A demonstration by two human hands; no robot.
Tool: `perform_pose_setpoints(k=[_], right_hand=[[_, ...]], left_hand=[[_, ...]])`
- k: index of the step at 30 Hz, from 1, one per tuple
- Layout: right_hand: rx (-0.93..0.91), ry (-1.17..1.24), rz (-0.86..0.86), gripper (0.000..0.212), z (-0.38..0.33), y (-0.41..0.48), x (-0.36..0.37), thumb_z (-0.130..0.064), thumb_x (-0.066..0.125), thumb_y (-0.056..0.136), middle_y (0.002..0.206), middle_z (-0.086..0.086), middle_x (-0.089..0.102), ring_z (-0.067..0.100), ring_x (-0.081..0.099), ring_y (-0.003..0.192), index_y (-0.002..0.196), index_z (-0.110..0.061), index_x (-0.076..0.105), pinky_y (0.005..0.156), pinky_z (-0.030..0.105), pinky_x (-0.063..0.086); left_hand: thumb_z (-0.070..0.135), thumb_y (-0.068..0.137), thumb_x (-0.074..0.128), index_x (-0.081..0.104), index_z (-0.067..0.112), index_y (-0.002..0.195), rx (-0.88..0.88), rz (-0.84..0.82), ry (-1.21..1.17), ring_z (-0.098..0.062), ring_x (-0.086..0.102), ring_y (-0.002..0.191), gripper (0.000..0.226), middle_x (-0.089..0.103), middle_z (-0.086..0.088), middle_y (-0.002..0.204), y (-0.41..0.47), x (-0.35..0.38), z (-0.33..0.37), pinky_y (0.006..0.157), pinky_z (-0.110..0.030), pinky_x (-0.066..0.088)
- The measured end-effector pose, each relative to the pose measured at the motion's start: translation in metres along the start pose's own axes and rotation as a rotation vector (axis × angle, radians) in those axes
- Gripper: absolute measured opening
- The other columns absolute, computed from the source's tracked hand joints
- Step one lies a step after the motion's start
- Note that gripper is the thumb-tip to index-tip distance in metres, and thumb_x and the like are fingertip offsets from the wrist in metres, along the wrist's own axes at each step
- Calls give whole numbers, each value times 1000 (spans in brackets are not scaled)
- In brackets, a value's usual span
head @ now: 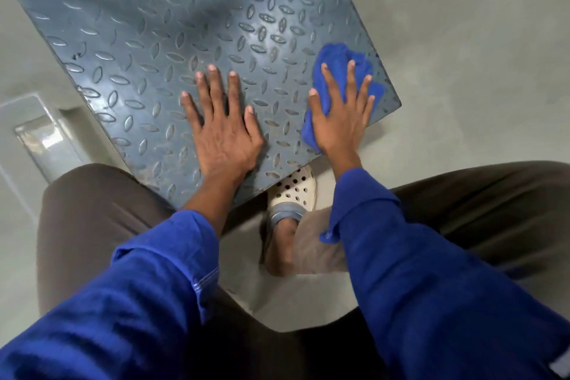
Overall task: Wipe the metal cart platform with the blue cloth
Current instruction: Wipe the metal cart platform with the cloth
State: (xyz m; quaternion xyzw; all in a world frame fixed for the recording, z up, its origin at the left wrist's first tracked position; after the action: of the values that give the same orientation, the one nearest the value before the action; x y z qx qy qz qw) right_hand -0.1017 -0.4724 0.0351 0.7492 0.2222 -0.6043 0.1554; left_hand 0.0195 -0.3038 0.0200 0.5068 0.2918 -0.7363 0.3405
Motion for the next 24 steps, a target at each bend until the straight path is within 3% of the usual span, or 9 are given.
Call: perform_pose_setpoints(k=[3,5,10,13,16,20,21,24], right_hand=[[-351,-56,-67,55,-7,-26,7,-62,34,111,181,-8,12,30,1,168,165,-51,30,135,56,4],[-413,-40,-82,53,-1,-9,4,-63,36,111,180,-9,13,28,1,169,164,-52,33,135,57,5],[-23,5,-32,61,-8,38,-6,-69,23,108,182,-9,4,30,-6,168,167,-52,22,134,60,3],[-251,-61,-80,59,-39,16,6,-67,23,110,181,-9,4,30,-5,168,167,-52,22,135,57,0],[-451,-20,-99,56,-24,40,4,-67,31,110,181,-11,10,27,-2,169,165,-53,30,135,57,2],[-104,37,-90,60,-24,96,-1,-70,27,108,181,-11,2,27,-7,168,166,-54,23,135,58,-2],[-108,31,-96,60,-35,97,3,-69,26,108,181,-12,1,27,-8,168,166,-55,21,135,58,-3],[-500,-14,-124,55,-58,89,14,-67,27,110,181,-12,9,27,-2,169,164,-56,27,135,55,1]], left_hand=[[44,113,24,7,19,174,2,7,-20,-32,-6,168,68,-4,-13,182,-1,0,0,133,-65,1],[44,113,24,6,19,174,6,3,-31,-32,-8,168,68,-6,-13,182,-1,-1,2,133,-64,0],[45,112,18,0,15,174,24,-7,17,-34,-10,168,71,-10,-17,181,7,1,6,134,-63,-1],[45,111,13,-1,13,173,79,-13,23,-33,-10,168,72,-9,-18,180,35,1,11,134,-60,-2],[46,111,14,-2,15,173,123,-17,33,-31,-10,168,71,-9,-15,181,68,0,9,135,-58,-2],[48,112,16,-3,17,173,120,19,70,-30,-10,168,71,-9,-15,181,81,-1,8,135,-58,-1],[49,112,16,-2,17,173,106,21,72,-30,-10,168,71,-9,-14,181,83,-1,9,135,-59,-2],[47,111,16,1,18,174,79,24,68,-32,-8,168,70,-7,-14,181,95,0,19,134,-60,-4]])
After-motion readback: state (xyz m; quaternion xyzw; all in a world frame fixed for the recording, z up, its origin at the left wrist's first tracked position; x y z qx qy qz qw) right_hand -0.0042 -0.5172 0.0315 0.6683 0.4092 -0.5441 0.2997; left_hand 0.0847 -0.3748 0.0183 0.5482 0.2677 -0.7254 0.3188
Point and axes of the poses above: each hand's wrist, its own y-axis towards the middle knuckle, its own x-axis out of the palm, z = x × y, the point moved 2 cm from there along y, towards the middle knuckle
